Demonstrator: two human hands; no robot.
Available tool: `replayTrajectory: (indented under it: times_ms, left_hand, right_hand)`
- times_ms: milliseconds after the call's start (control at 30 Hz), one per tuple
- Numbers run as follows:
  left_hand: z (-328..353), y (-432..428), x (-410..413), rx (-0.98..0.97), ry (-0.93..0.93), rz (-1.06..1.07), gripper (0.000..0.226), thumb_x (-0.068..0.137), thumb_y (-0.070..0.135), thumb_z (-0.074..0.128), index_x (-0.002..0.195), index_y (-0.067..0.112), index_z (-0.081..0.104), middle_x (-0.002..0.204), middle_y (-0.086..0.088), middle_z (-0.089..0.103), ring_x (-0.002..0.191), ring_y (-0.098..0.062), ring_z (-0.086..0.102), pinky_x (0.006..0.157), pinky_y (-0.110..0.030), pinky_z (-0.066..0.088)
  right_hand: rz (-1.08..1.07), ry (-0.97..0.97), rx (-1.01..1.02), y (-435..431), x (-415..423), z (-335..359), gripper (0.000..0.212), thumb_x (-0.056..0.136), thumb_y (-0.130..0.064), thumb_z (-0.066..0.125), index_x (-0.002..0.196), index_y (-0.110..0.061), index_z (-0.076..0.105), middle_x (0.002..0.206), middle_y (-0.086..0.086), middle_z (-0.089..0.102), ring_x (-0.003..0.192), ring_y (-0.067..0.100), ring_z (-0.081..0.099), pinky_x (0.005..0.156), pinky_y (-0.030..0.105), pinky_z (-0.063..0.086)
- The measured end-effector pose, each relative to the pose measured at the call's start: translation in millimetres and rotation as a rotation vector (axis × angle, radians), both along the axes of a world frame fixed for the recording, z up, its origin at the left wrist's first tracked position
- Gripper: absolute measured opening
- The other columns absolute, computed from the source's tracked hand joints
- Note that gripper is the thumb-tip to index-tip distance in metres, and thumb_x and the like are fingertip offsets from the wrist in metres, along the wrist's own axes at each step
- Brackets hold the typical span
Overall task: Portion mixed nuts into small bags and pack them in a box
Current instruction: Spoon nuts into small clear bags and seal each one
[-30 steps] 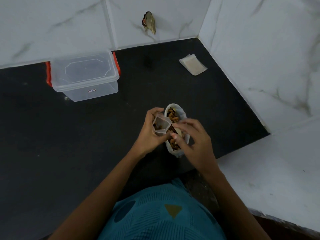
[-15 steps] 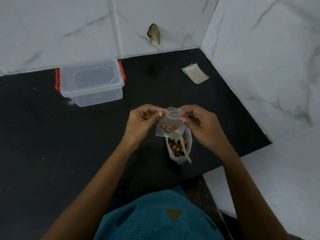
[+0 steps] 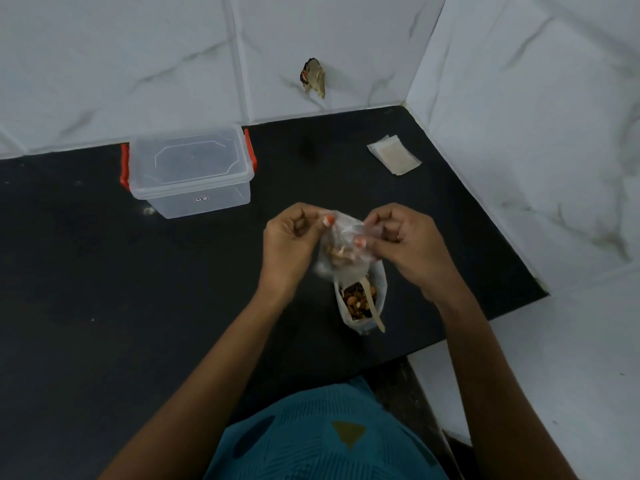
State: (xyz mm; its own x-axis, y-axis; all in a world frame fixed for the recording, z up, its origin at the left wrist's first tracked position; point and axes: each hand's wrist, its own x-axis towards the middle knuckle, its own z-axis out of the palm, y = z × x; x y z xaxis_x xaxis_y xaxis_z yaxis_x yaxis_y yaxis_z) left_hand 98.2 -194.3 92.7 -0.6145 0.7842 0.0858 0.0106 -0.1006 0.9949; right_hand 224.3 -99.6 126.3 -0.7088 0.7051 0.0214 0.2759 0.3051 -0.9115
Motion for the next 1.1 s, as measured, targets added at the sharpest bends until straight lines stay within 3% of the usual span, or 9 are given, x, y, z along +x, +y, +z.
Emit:
replayTrajectory:
  times_ms: [100,233,333,467,533,667,833,1100]
  left_hand:
    - [-0.4,-0.5,3.5,-0.003,0.02,0.009,0.016,0.087,0.007,0.056,0.085,0.023,0.06,0.088,0.003,0.065,0.086,-0.008,0.066,0.075,-0.021,0.054]
    - [1.7,-1.3,5.5,-0.004,0.06,0.062,0.018,0.087,0.005,0.056,0.089,0.023,0.059,0.089,0.007,0.065,0.087,-0.004,0.066,0.077,-0.018,0.053]
    - [4.4,-2.1,3.8,-0.003,-0.046,0.016,0.017,0.088,0.007,0.054,0.092,0.022,0.061,0.092,0.006,0.066,0.089,-0.004,0.066,0.077,-0.02,0.053]
    - [8.6,-2.3,3.7,-0.03,-0.208,-0.095,0.024,0.082,0.02,0.059,0.105,0.023,0.056,0.099,0.004,0.065,0.094,-0.006,0.064,0.078,-0.022,0.054]
    - [9.3,-1.7,4.0,-0.069,-0.181,-0.124,0.035,0.073,0.025,0.064,0.106,0.027,0.054,0.099,0.005,0.064,0.093,-0.004,0.064,0.079,-0.022,0.054]
    - [8.9,-0.4,3.6,-0.122,-0.115,-0.126,0.018,0.076,0.02,0.066,0.094,0.022,0.062,0.096,0.003,0.067,0.091,-0.005,0.065,0.074,-0.018,0.053]
    - [10.1,0.9,0.8,-0.121,0.022,-0.072,0.012,0.081,0.014,0.064,0.09,0.022,0.061,0.093,0.005,0.065,0.09,-0.005,0.065,0.078,-0.02,0.054]
    - [12.9,1.8,0.7,-0.117,-0.048,-0.013,0.013,0.079,0.011,0.065,0.086,0.022,0.062,0.089,0.007,0.066,0.085,0.0,0.065,0.076,-0.016,0.054]
  right_hand:
    - [-0.067,0.009,-0.006,1.8,1.2,-0.9,0.029,0.079,-0.002,0.065,0.088,-0.028,0.054,0.086,-0.008,0.064,0.083,0.005,0.065,0.066,0.015,0.054]
    - [-0.062,0.091,-0.205,0.5,1.2,-3.7,0.034,0.08,-0.004,0.065,0.105,-0.024,0.053,0.09,0.0,0.069,0.084,0.007,0.068,0.07,0.018,0.054]
    - [-0.144,0.132,-0.287,0.8,1.0,-7.0,0.02,0.082,-0.006,0.063,0.1,-0.015,0.062,0.092,-0.002,0.069,0.083,0.004,0.067,0.069,0.014,0.052]
    - [-0.239,0.156,-0.437,0.8,-0.1,-12.8,0.009,0.083,-0.011,0.061,0.089,-0.015,0.066,0.087,-0.002,0.069,0.083,0.008,0.067,0.076,0.023,0.054]
    - [-0.236,0.158,-0.438,-0.3,-2.1,-13.6,0.009,0.083,-0.01,0.061,0.086,-0.017,0.067,0.084,-0.003,0.069,0.081,0.005,0.067,0.074,0.021,0.054]
    - [-0.218,0.161,-0.361,-4.8,-8.3,-12.9,0.011,0.082,-0.006,0.062,0.085,-0.016,0.066,0.082,-0.005,0.068,0.074,-0.002,0.065,0.066,0.012,0.051]
    - [-0.256,0.203,-0.384,-6.0,-11.9,-13.4,0.009,0.079,-0.007,0.066,0.083,-0.016,0.067,0.079,-0.004,0.069,0.076,0.005,0.067,0.068,0.018,0.054]
    - [-0.239,0.145,-0.344,-1.1,-10.1,-11.4,0.009,0.083,-0.011,0.062,0.088,-0.017,0.067,0.086,-0.006,0.069,0.08,0.001,0.066,0.071,0.015,0.053]
